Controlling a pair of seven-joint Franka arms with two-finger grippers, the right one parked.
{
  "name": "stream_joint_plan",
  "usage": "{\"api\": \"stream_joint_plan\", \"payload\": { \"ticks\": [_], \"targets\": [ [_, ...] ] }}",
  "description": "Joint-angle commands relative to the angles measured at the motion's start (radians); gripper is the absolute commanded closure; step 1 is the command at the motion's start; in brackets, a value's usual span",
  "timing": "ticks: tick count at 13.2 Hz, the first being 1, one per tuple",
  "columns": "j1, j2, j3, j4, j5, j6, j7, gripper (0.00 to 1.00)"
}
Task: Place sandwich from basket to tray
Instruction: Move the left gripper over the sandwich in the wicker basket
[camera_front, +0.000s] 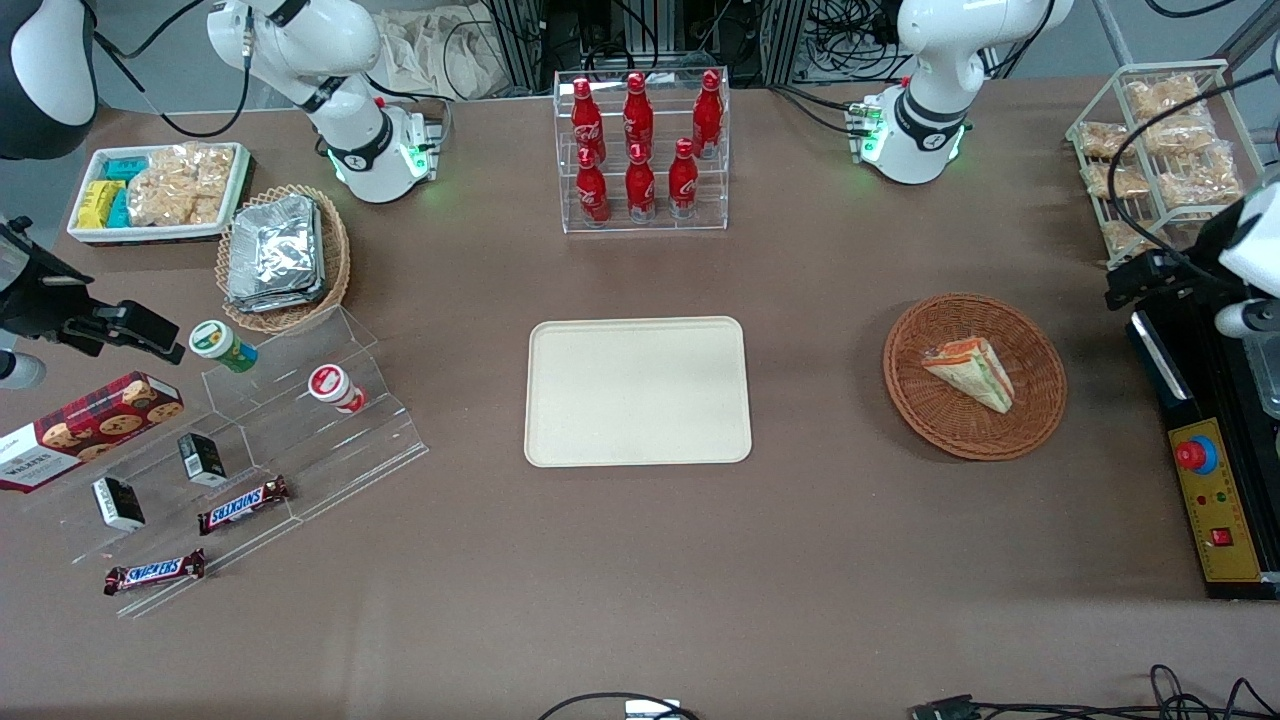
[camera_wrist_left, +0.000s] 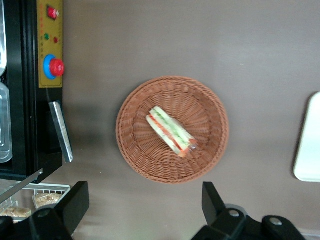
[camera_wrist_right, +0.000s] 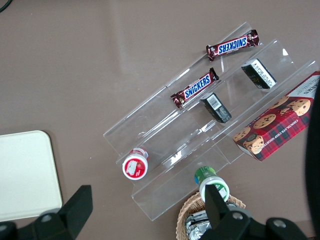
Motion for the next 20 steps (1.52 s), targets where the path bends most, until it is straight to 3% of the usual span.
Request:
{"api": "stream_joint_plan", "payload": {
  "ticks": [1,11,20],
  "targets": [
    [0.039,-0.007,-0.004,-0.093,0.001,0.089,-0.011,0.00],
    [0.022,-0.007,-0.018,-0.458,0.004,0.440,-0.534,0.00],
    [-0.050,0.061,-0.019,-0.560,0.004,0.590,-0.768,0.00]
  ]
}}
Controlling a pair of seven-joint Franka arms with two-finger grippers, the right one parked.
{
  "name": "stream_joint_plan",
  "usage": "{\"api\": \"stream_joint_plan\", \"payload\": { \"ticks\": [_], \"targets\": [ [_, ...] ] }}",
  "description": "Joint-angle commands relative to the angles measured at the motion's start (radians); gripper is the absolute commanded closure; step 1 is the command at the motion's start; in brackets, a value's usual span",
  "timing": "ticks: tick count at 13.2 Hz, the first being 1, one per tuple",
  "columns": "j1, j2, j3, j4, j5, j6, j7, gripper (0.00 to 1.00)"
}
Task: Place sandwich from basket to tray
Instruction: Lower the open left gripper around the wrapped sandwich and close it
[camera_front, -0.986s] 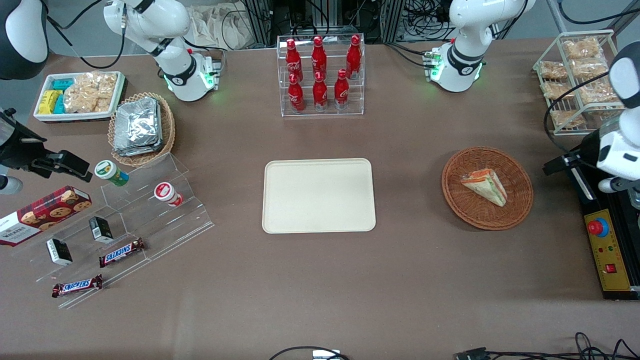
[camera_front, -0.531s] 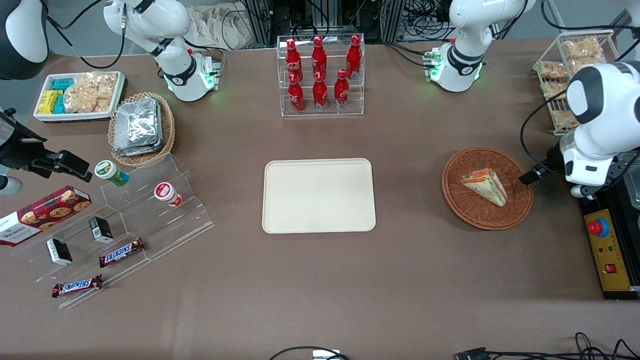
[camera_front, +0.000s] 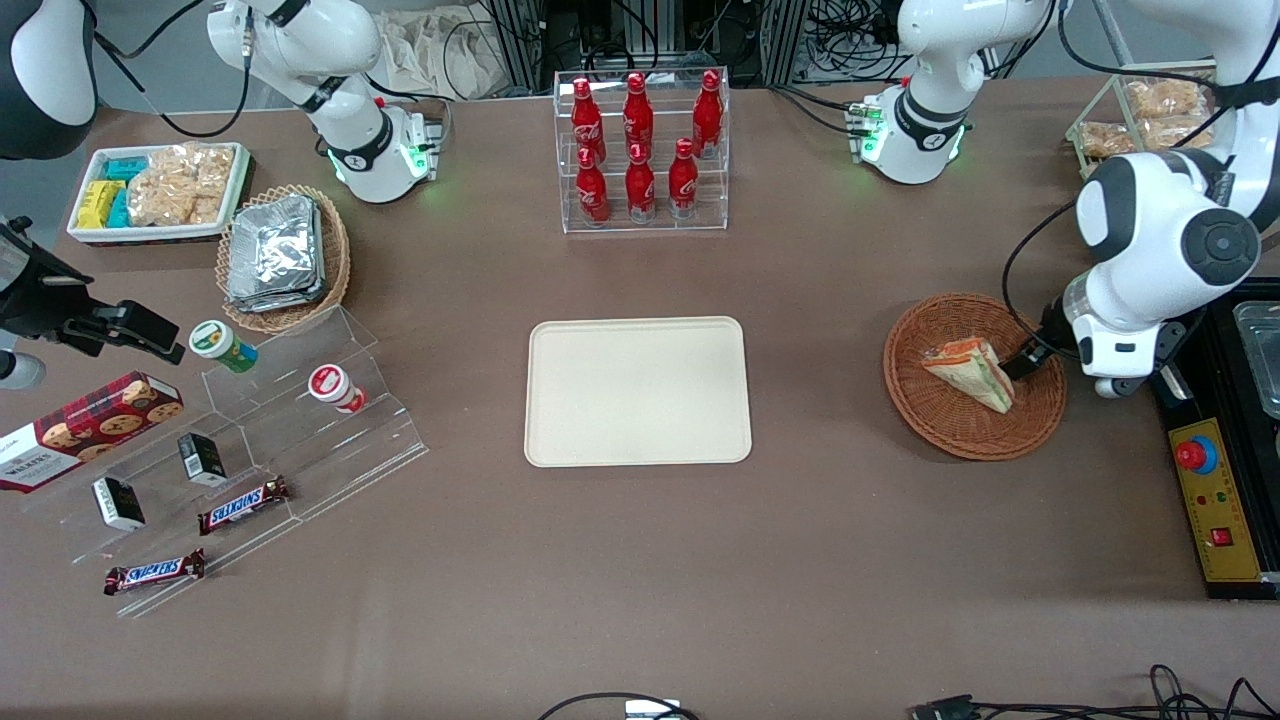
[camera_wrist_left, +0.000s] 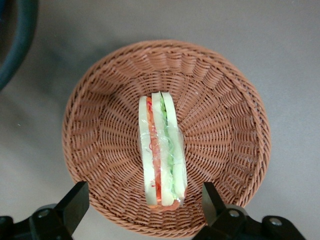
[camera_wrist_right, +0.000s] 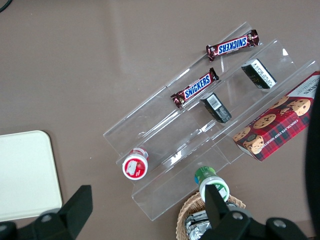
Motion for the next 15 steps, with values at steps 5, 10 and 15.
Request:
{"api": "stream_joint_plan", "payload": {
  "ticks": [5,10,15],
  "targets": [
    [-0.019,0.030,0.001,-0.120,0.004,0.190,-0.068,0.00],
    [-0.019,0.077,0.001,-0.175,0.004,0.317,-0.087,0.00],
    [-0.019,0.125,0.002,-0.193,0.006,0.385,-0.085,0.00]
  ]
}}
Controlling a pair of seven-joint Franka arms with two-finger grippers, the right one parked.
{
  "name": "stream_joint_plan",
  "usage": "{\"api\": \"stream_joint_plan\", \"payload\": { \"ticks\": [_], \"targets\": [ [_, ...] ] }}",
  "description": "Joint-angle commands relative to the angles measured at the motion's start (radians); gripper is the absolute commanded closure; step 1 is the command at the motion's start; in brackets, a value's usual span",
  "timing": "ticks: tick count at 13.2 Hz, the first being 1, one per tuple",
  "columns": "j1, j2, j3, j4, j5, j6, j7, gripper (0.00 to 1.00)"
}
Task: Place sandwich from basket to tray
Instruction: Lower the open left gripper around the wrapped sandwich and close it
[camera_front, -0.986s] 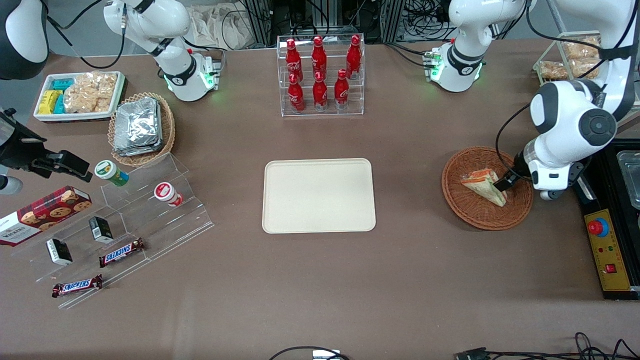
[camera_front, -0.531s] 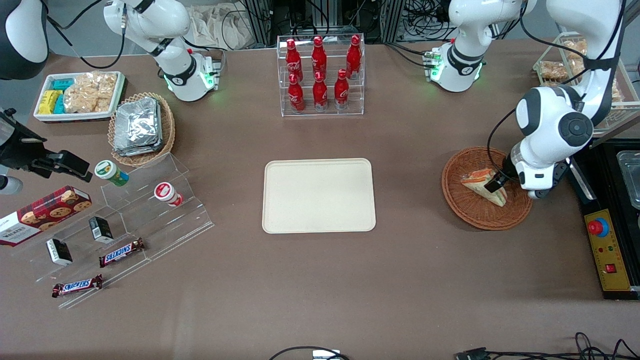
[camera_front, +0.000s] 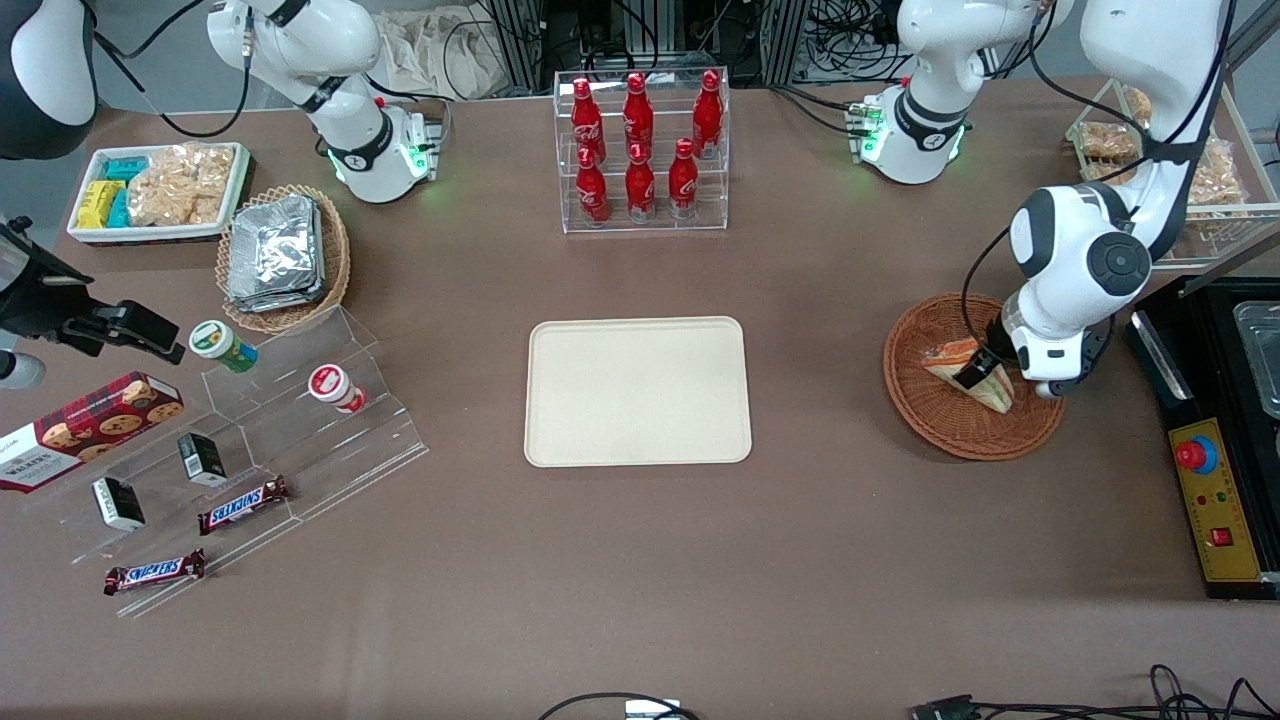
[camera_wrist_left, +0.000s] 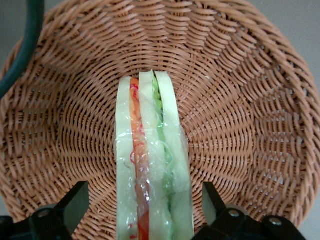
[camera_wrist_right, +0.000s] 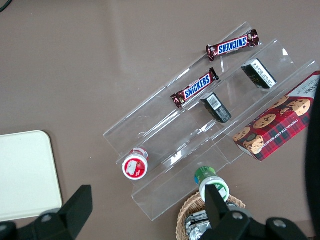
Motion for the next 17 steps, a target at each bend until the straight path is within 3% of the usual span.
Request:
{"api": "stream_joint_plan", "payload": {
  "ticks": [1,2,4,5,12,17],
  "targets": [
    [-0.004,0.023,0.003,-0.006,0.009,0.041,-0.016,0.03],
    [-0.004,0.026,0.003,-0.006,0.022,0.041,-0.018,0.18],
    [-0.004,0.034,0.003,-0.006,0.029,0.041,-0.012,0.95],
    [-0.004,0.036,0.003,-0.004,0.044,0.041,-0.012,1.00],
    [-0.005,-0.021,-0.001,0.017,0.087,-0.030,0.010,1.00],
    [-0.005,-0.084,-0.060,0.225,0.105,-0.346,0.178,1.00]
  ]
}}
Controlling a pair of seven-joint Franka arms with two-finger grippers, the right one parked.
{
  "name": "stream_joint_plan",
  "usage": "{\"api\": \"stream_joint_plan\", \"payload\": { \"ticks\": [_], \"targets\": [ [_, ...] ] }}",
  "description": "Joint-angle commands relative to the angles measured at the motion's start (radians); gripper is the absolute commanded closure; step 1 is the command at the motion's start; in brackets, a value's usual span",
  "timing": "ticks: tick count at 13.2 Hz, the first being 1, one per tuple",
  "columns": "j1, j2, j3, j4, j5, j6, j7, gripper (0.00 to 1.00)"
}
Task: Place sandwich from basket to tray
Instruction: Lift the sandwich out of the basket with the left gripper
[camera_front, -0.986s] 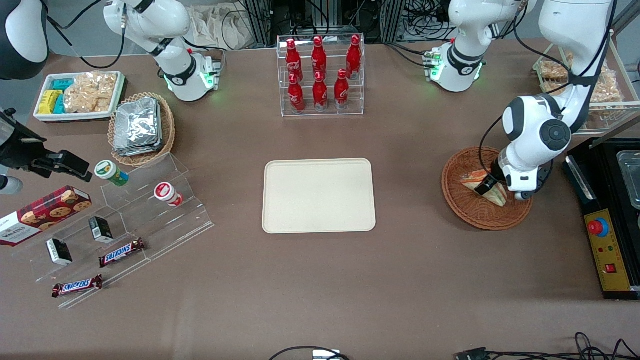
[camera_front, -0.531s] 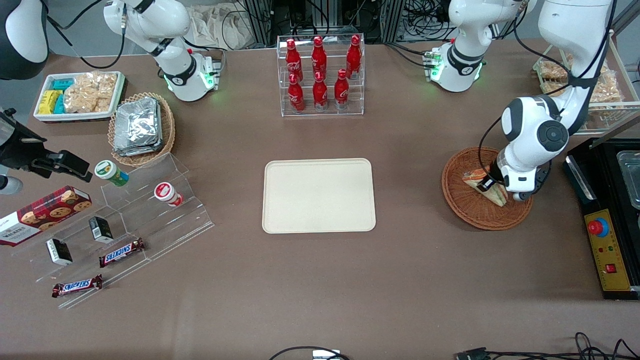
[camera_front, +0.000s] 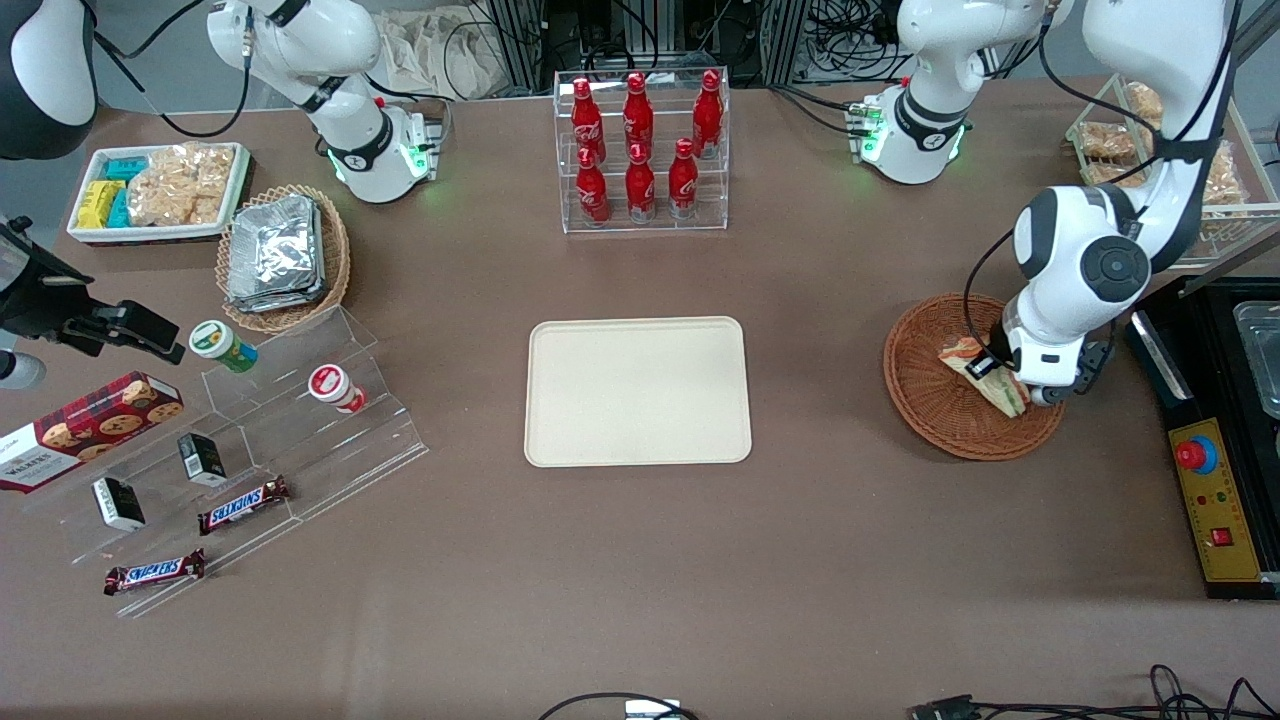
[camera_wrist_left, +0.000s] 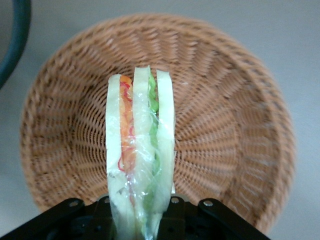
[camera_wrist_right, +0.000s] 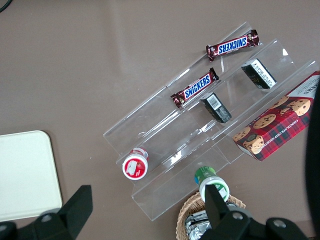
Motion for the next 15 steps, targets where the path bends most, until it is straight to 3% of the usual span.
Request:
{"api": "stream_joint_plan", "payload": {
  "ticks": [1,4,12,15],
  "targets": [
    [0.000,-0.022,-0.041,0.181,0.005,-0.230,0.090,1.00],
    [0.000,-0.004,-0.106,0.313,-0.007,-0.332,0.112,1.00],
    [-0.006,0.050,-0.337,0.425,-0.003,-0.331,0.127,1.00],
    [-0.056,0.105,-0.397,0.467,0.007,-0.325,0.124,1.00]
  ]
}}
